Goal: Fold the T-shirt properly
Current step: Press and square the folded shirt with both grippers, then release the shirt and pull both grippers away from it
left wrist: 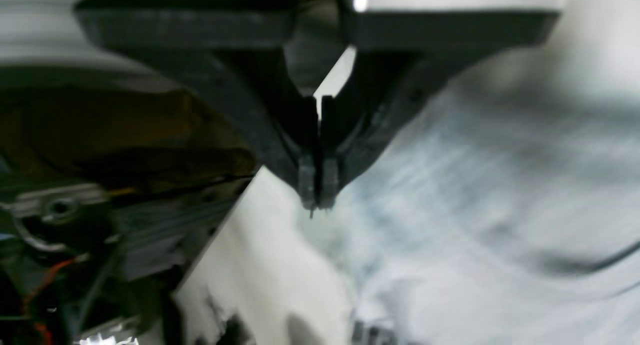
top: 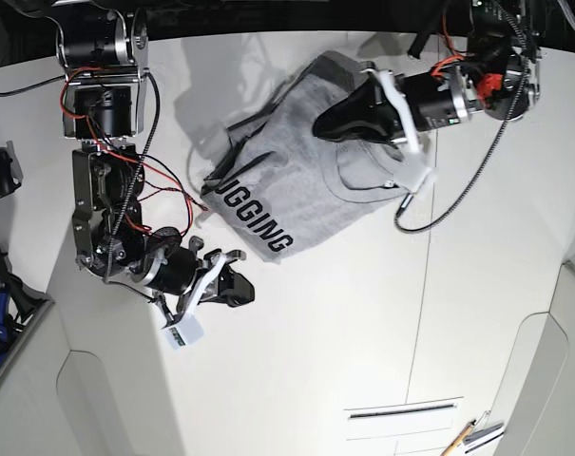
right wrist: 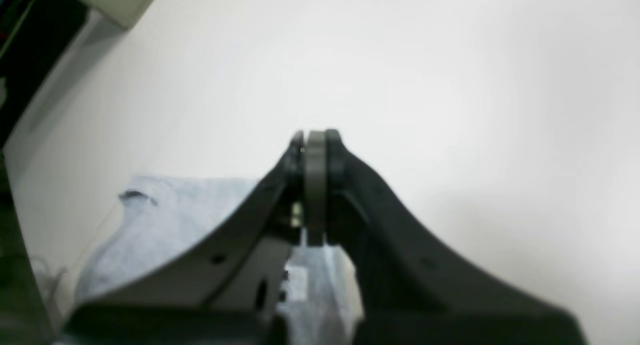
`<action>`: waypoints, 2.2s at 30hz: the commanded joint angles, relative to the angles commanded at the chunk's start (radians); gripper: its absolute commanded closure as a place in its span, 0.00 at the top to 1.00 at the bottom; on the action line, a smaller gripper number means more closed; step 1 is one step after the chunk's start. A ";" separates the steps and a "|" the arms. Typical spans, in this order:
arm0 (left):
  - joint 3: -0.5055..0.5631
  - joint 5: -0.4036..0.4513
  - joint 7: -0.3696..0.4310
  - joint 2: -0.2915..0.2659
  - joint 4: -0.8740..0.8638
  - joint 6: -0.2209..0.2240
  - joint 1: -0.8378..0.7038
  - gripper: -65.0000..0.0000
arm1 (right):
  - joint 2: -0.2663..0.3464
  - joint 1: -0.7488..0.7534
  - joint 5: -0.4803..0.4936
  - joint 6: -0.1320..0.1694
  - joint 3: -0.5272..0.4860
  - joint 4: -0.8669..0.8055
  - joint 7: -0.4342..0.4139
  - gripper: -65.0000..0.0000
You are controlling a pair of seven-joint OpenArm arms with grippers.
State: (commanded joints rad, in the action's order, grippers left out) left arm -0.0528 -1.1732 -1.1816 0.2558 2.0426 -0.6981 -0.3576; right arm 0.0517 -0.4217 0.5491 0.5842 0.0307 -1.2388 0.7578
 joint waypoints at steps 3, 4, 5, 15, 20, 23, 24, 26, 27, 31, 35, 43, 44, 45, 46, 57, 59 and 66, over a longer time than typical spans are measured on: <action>0.068 0.144 0.068 -0.040 -0.003 0.000 0.000 0.00 | 0.000 -0.005 -0.010 0.001 -0.078 0.078 -0.068 0.00; 0.081 0.179 0.086 -0.043 -0.004 0.000 0.000 0.00 | 0.000 -0.005 -0.019 0.002 -0.113 0.095 -0.092 0.00; 0.091 0.212 0.098 -0.042 -0.004 0.000 0.000 0.00 | 0.000 -0.005 -0.033 0.007 -0.152 0.110 -0.118 0.00; 0.099 0.353 0.200 -0.042 -0.180 0.000 0.000 0.00 | 0.000 -0.004 -0.142 0.006 -0.380 0.135 -0.181 0.00; 0.099 0.470 0.258 -0.040 -0.242 0.000 0.004 0.00 | 0.006 -0.004 -0.141 0.006 -0.380 0.135 -0.120 0.00; 0.092 0.531 0.258 -0.036 -0.244 0.000 0.028 0.00 | 0.021 -0.001 -0.116 0.006 -0.377 0.132 -0.038 0.00; 0.084 0.550 0.259 -0.036 -0.244 0.000 0.040 0.00 | 0.034 0.002 -0.091 0.006 -0.377 0.128 -0.027 0.00; 0.063 0.581 0.258 -0.036 -0.244 0.000 0.057 0.00 | 0.064 0.008 -0.037 0.006 -0.377 0.109 -0.019 0.00; 0.052 0.589 0.259 -0.036 -0.244 0.000 0.059 0.00 | 0.080 0.016 -0.019 0.006 -0.377 0.088 -0.014 0.00; 0.017 0.590 0.290 -0.036 -0.245 0.000 0.062 0.00 | 0.130 0.058 0.034 0.006 -0.376 -0.010 0.053 0.00; -0.003 0.611 0.299 -0.037 -0.247 0.000 0.112 0.00 | 0.166 0.109 0.062 0.005 -0.375 -0.093 0.071 0.00; -0.003 0.617 0.299 -0.036 -0.358 0.000 0.198 0.00 | 0.203 0.229 0.069 0.002 -0.363 -0.223 0.118 0.00; -0.003 0.616 0.299 -0.036 -0.361 0.000 0.210 0.00 | 0.203 0.237 0.069 0.002 -0.357 -0.236 0.118 0.00; -0.003 0.606 0.299 -0.036 -0.361 0.000 0.223 0.00 | 0.203 0.237 0.069 0.002 -0.352 -0.246 0.118 0.00; -0.003 0.582 0.293 -0.036 -0.360 0.000 0.236 0.00 | 0.203 0.235 0.068 0.002 -0.341 -0.256 0.117 0.00; -0.003 0.388 0.193 0.045 -0.245 0.000 0.252 0.00 | 0.201 0.215 0.068 0.002 -0.096 -0.308 0.113 0.00; -0.003 0.338 0.142 0.061 -0.244 0.000 0.248 0.00 | 0.201 0.219 0.058 0.002 -0.092 -0.307 0.120 0.00; 0.000 0.300 0.111 0.062 -0.244 0.000 0.099 0.00 | 0.201 0.269 0.062 0.004 -0.092 -0.306 0.137 0.00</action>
State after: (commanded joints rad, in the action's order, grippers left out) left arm -0.0528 -0.8734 -1.0710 0.3180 1.7988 -0.6981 -0.2584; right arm 0.2523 -0.1532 0.6113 0.5880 -0.0612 -1.5444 0.8948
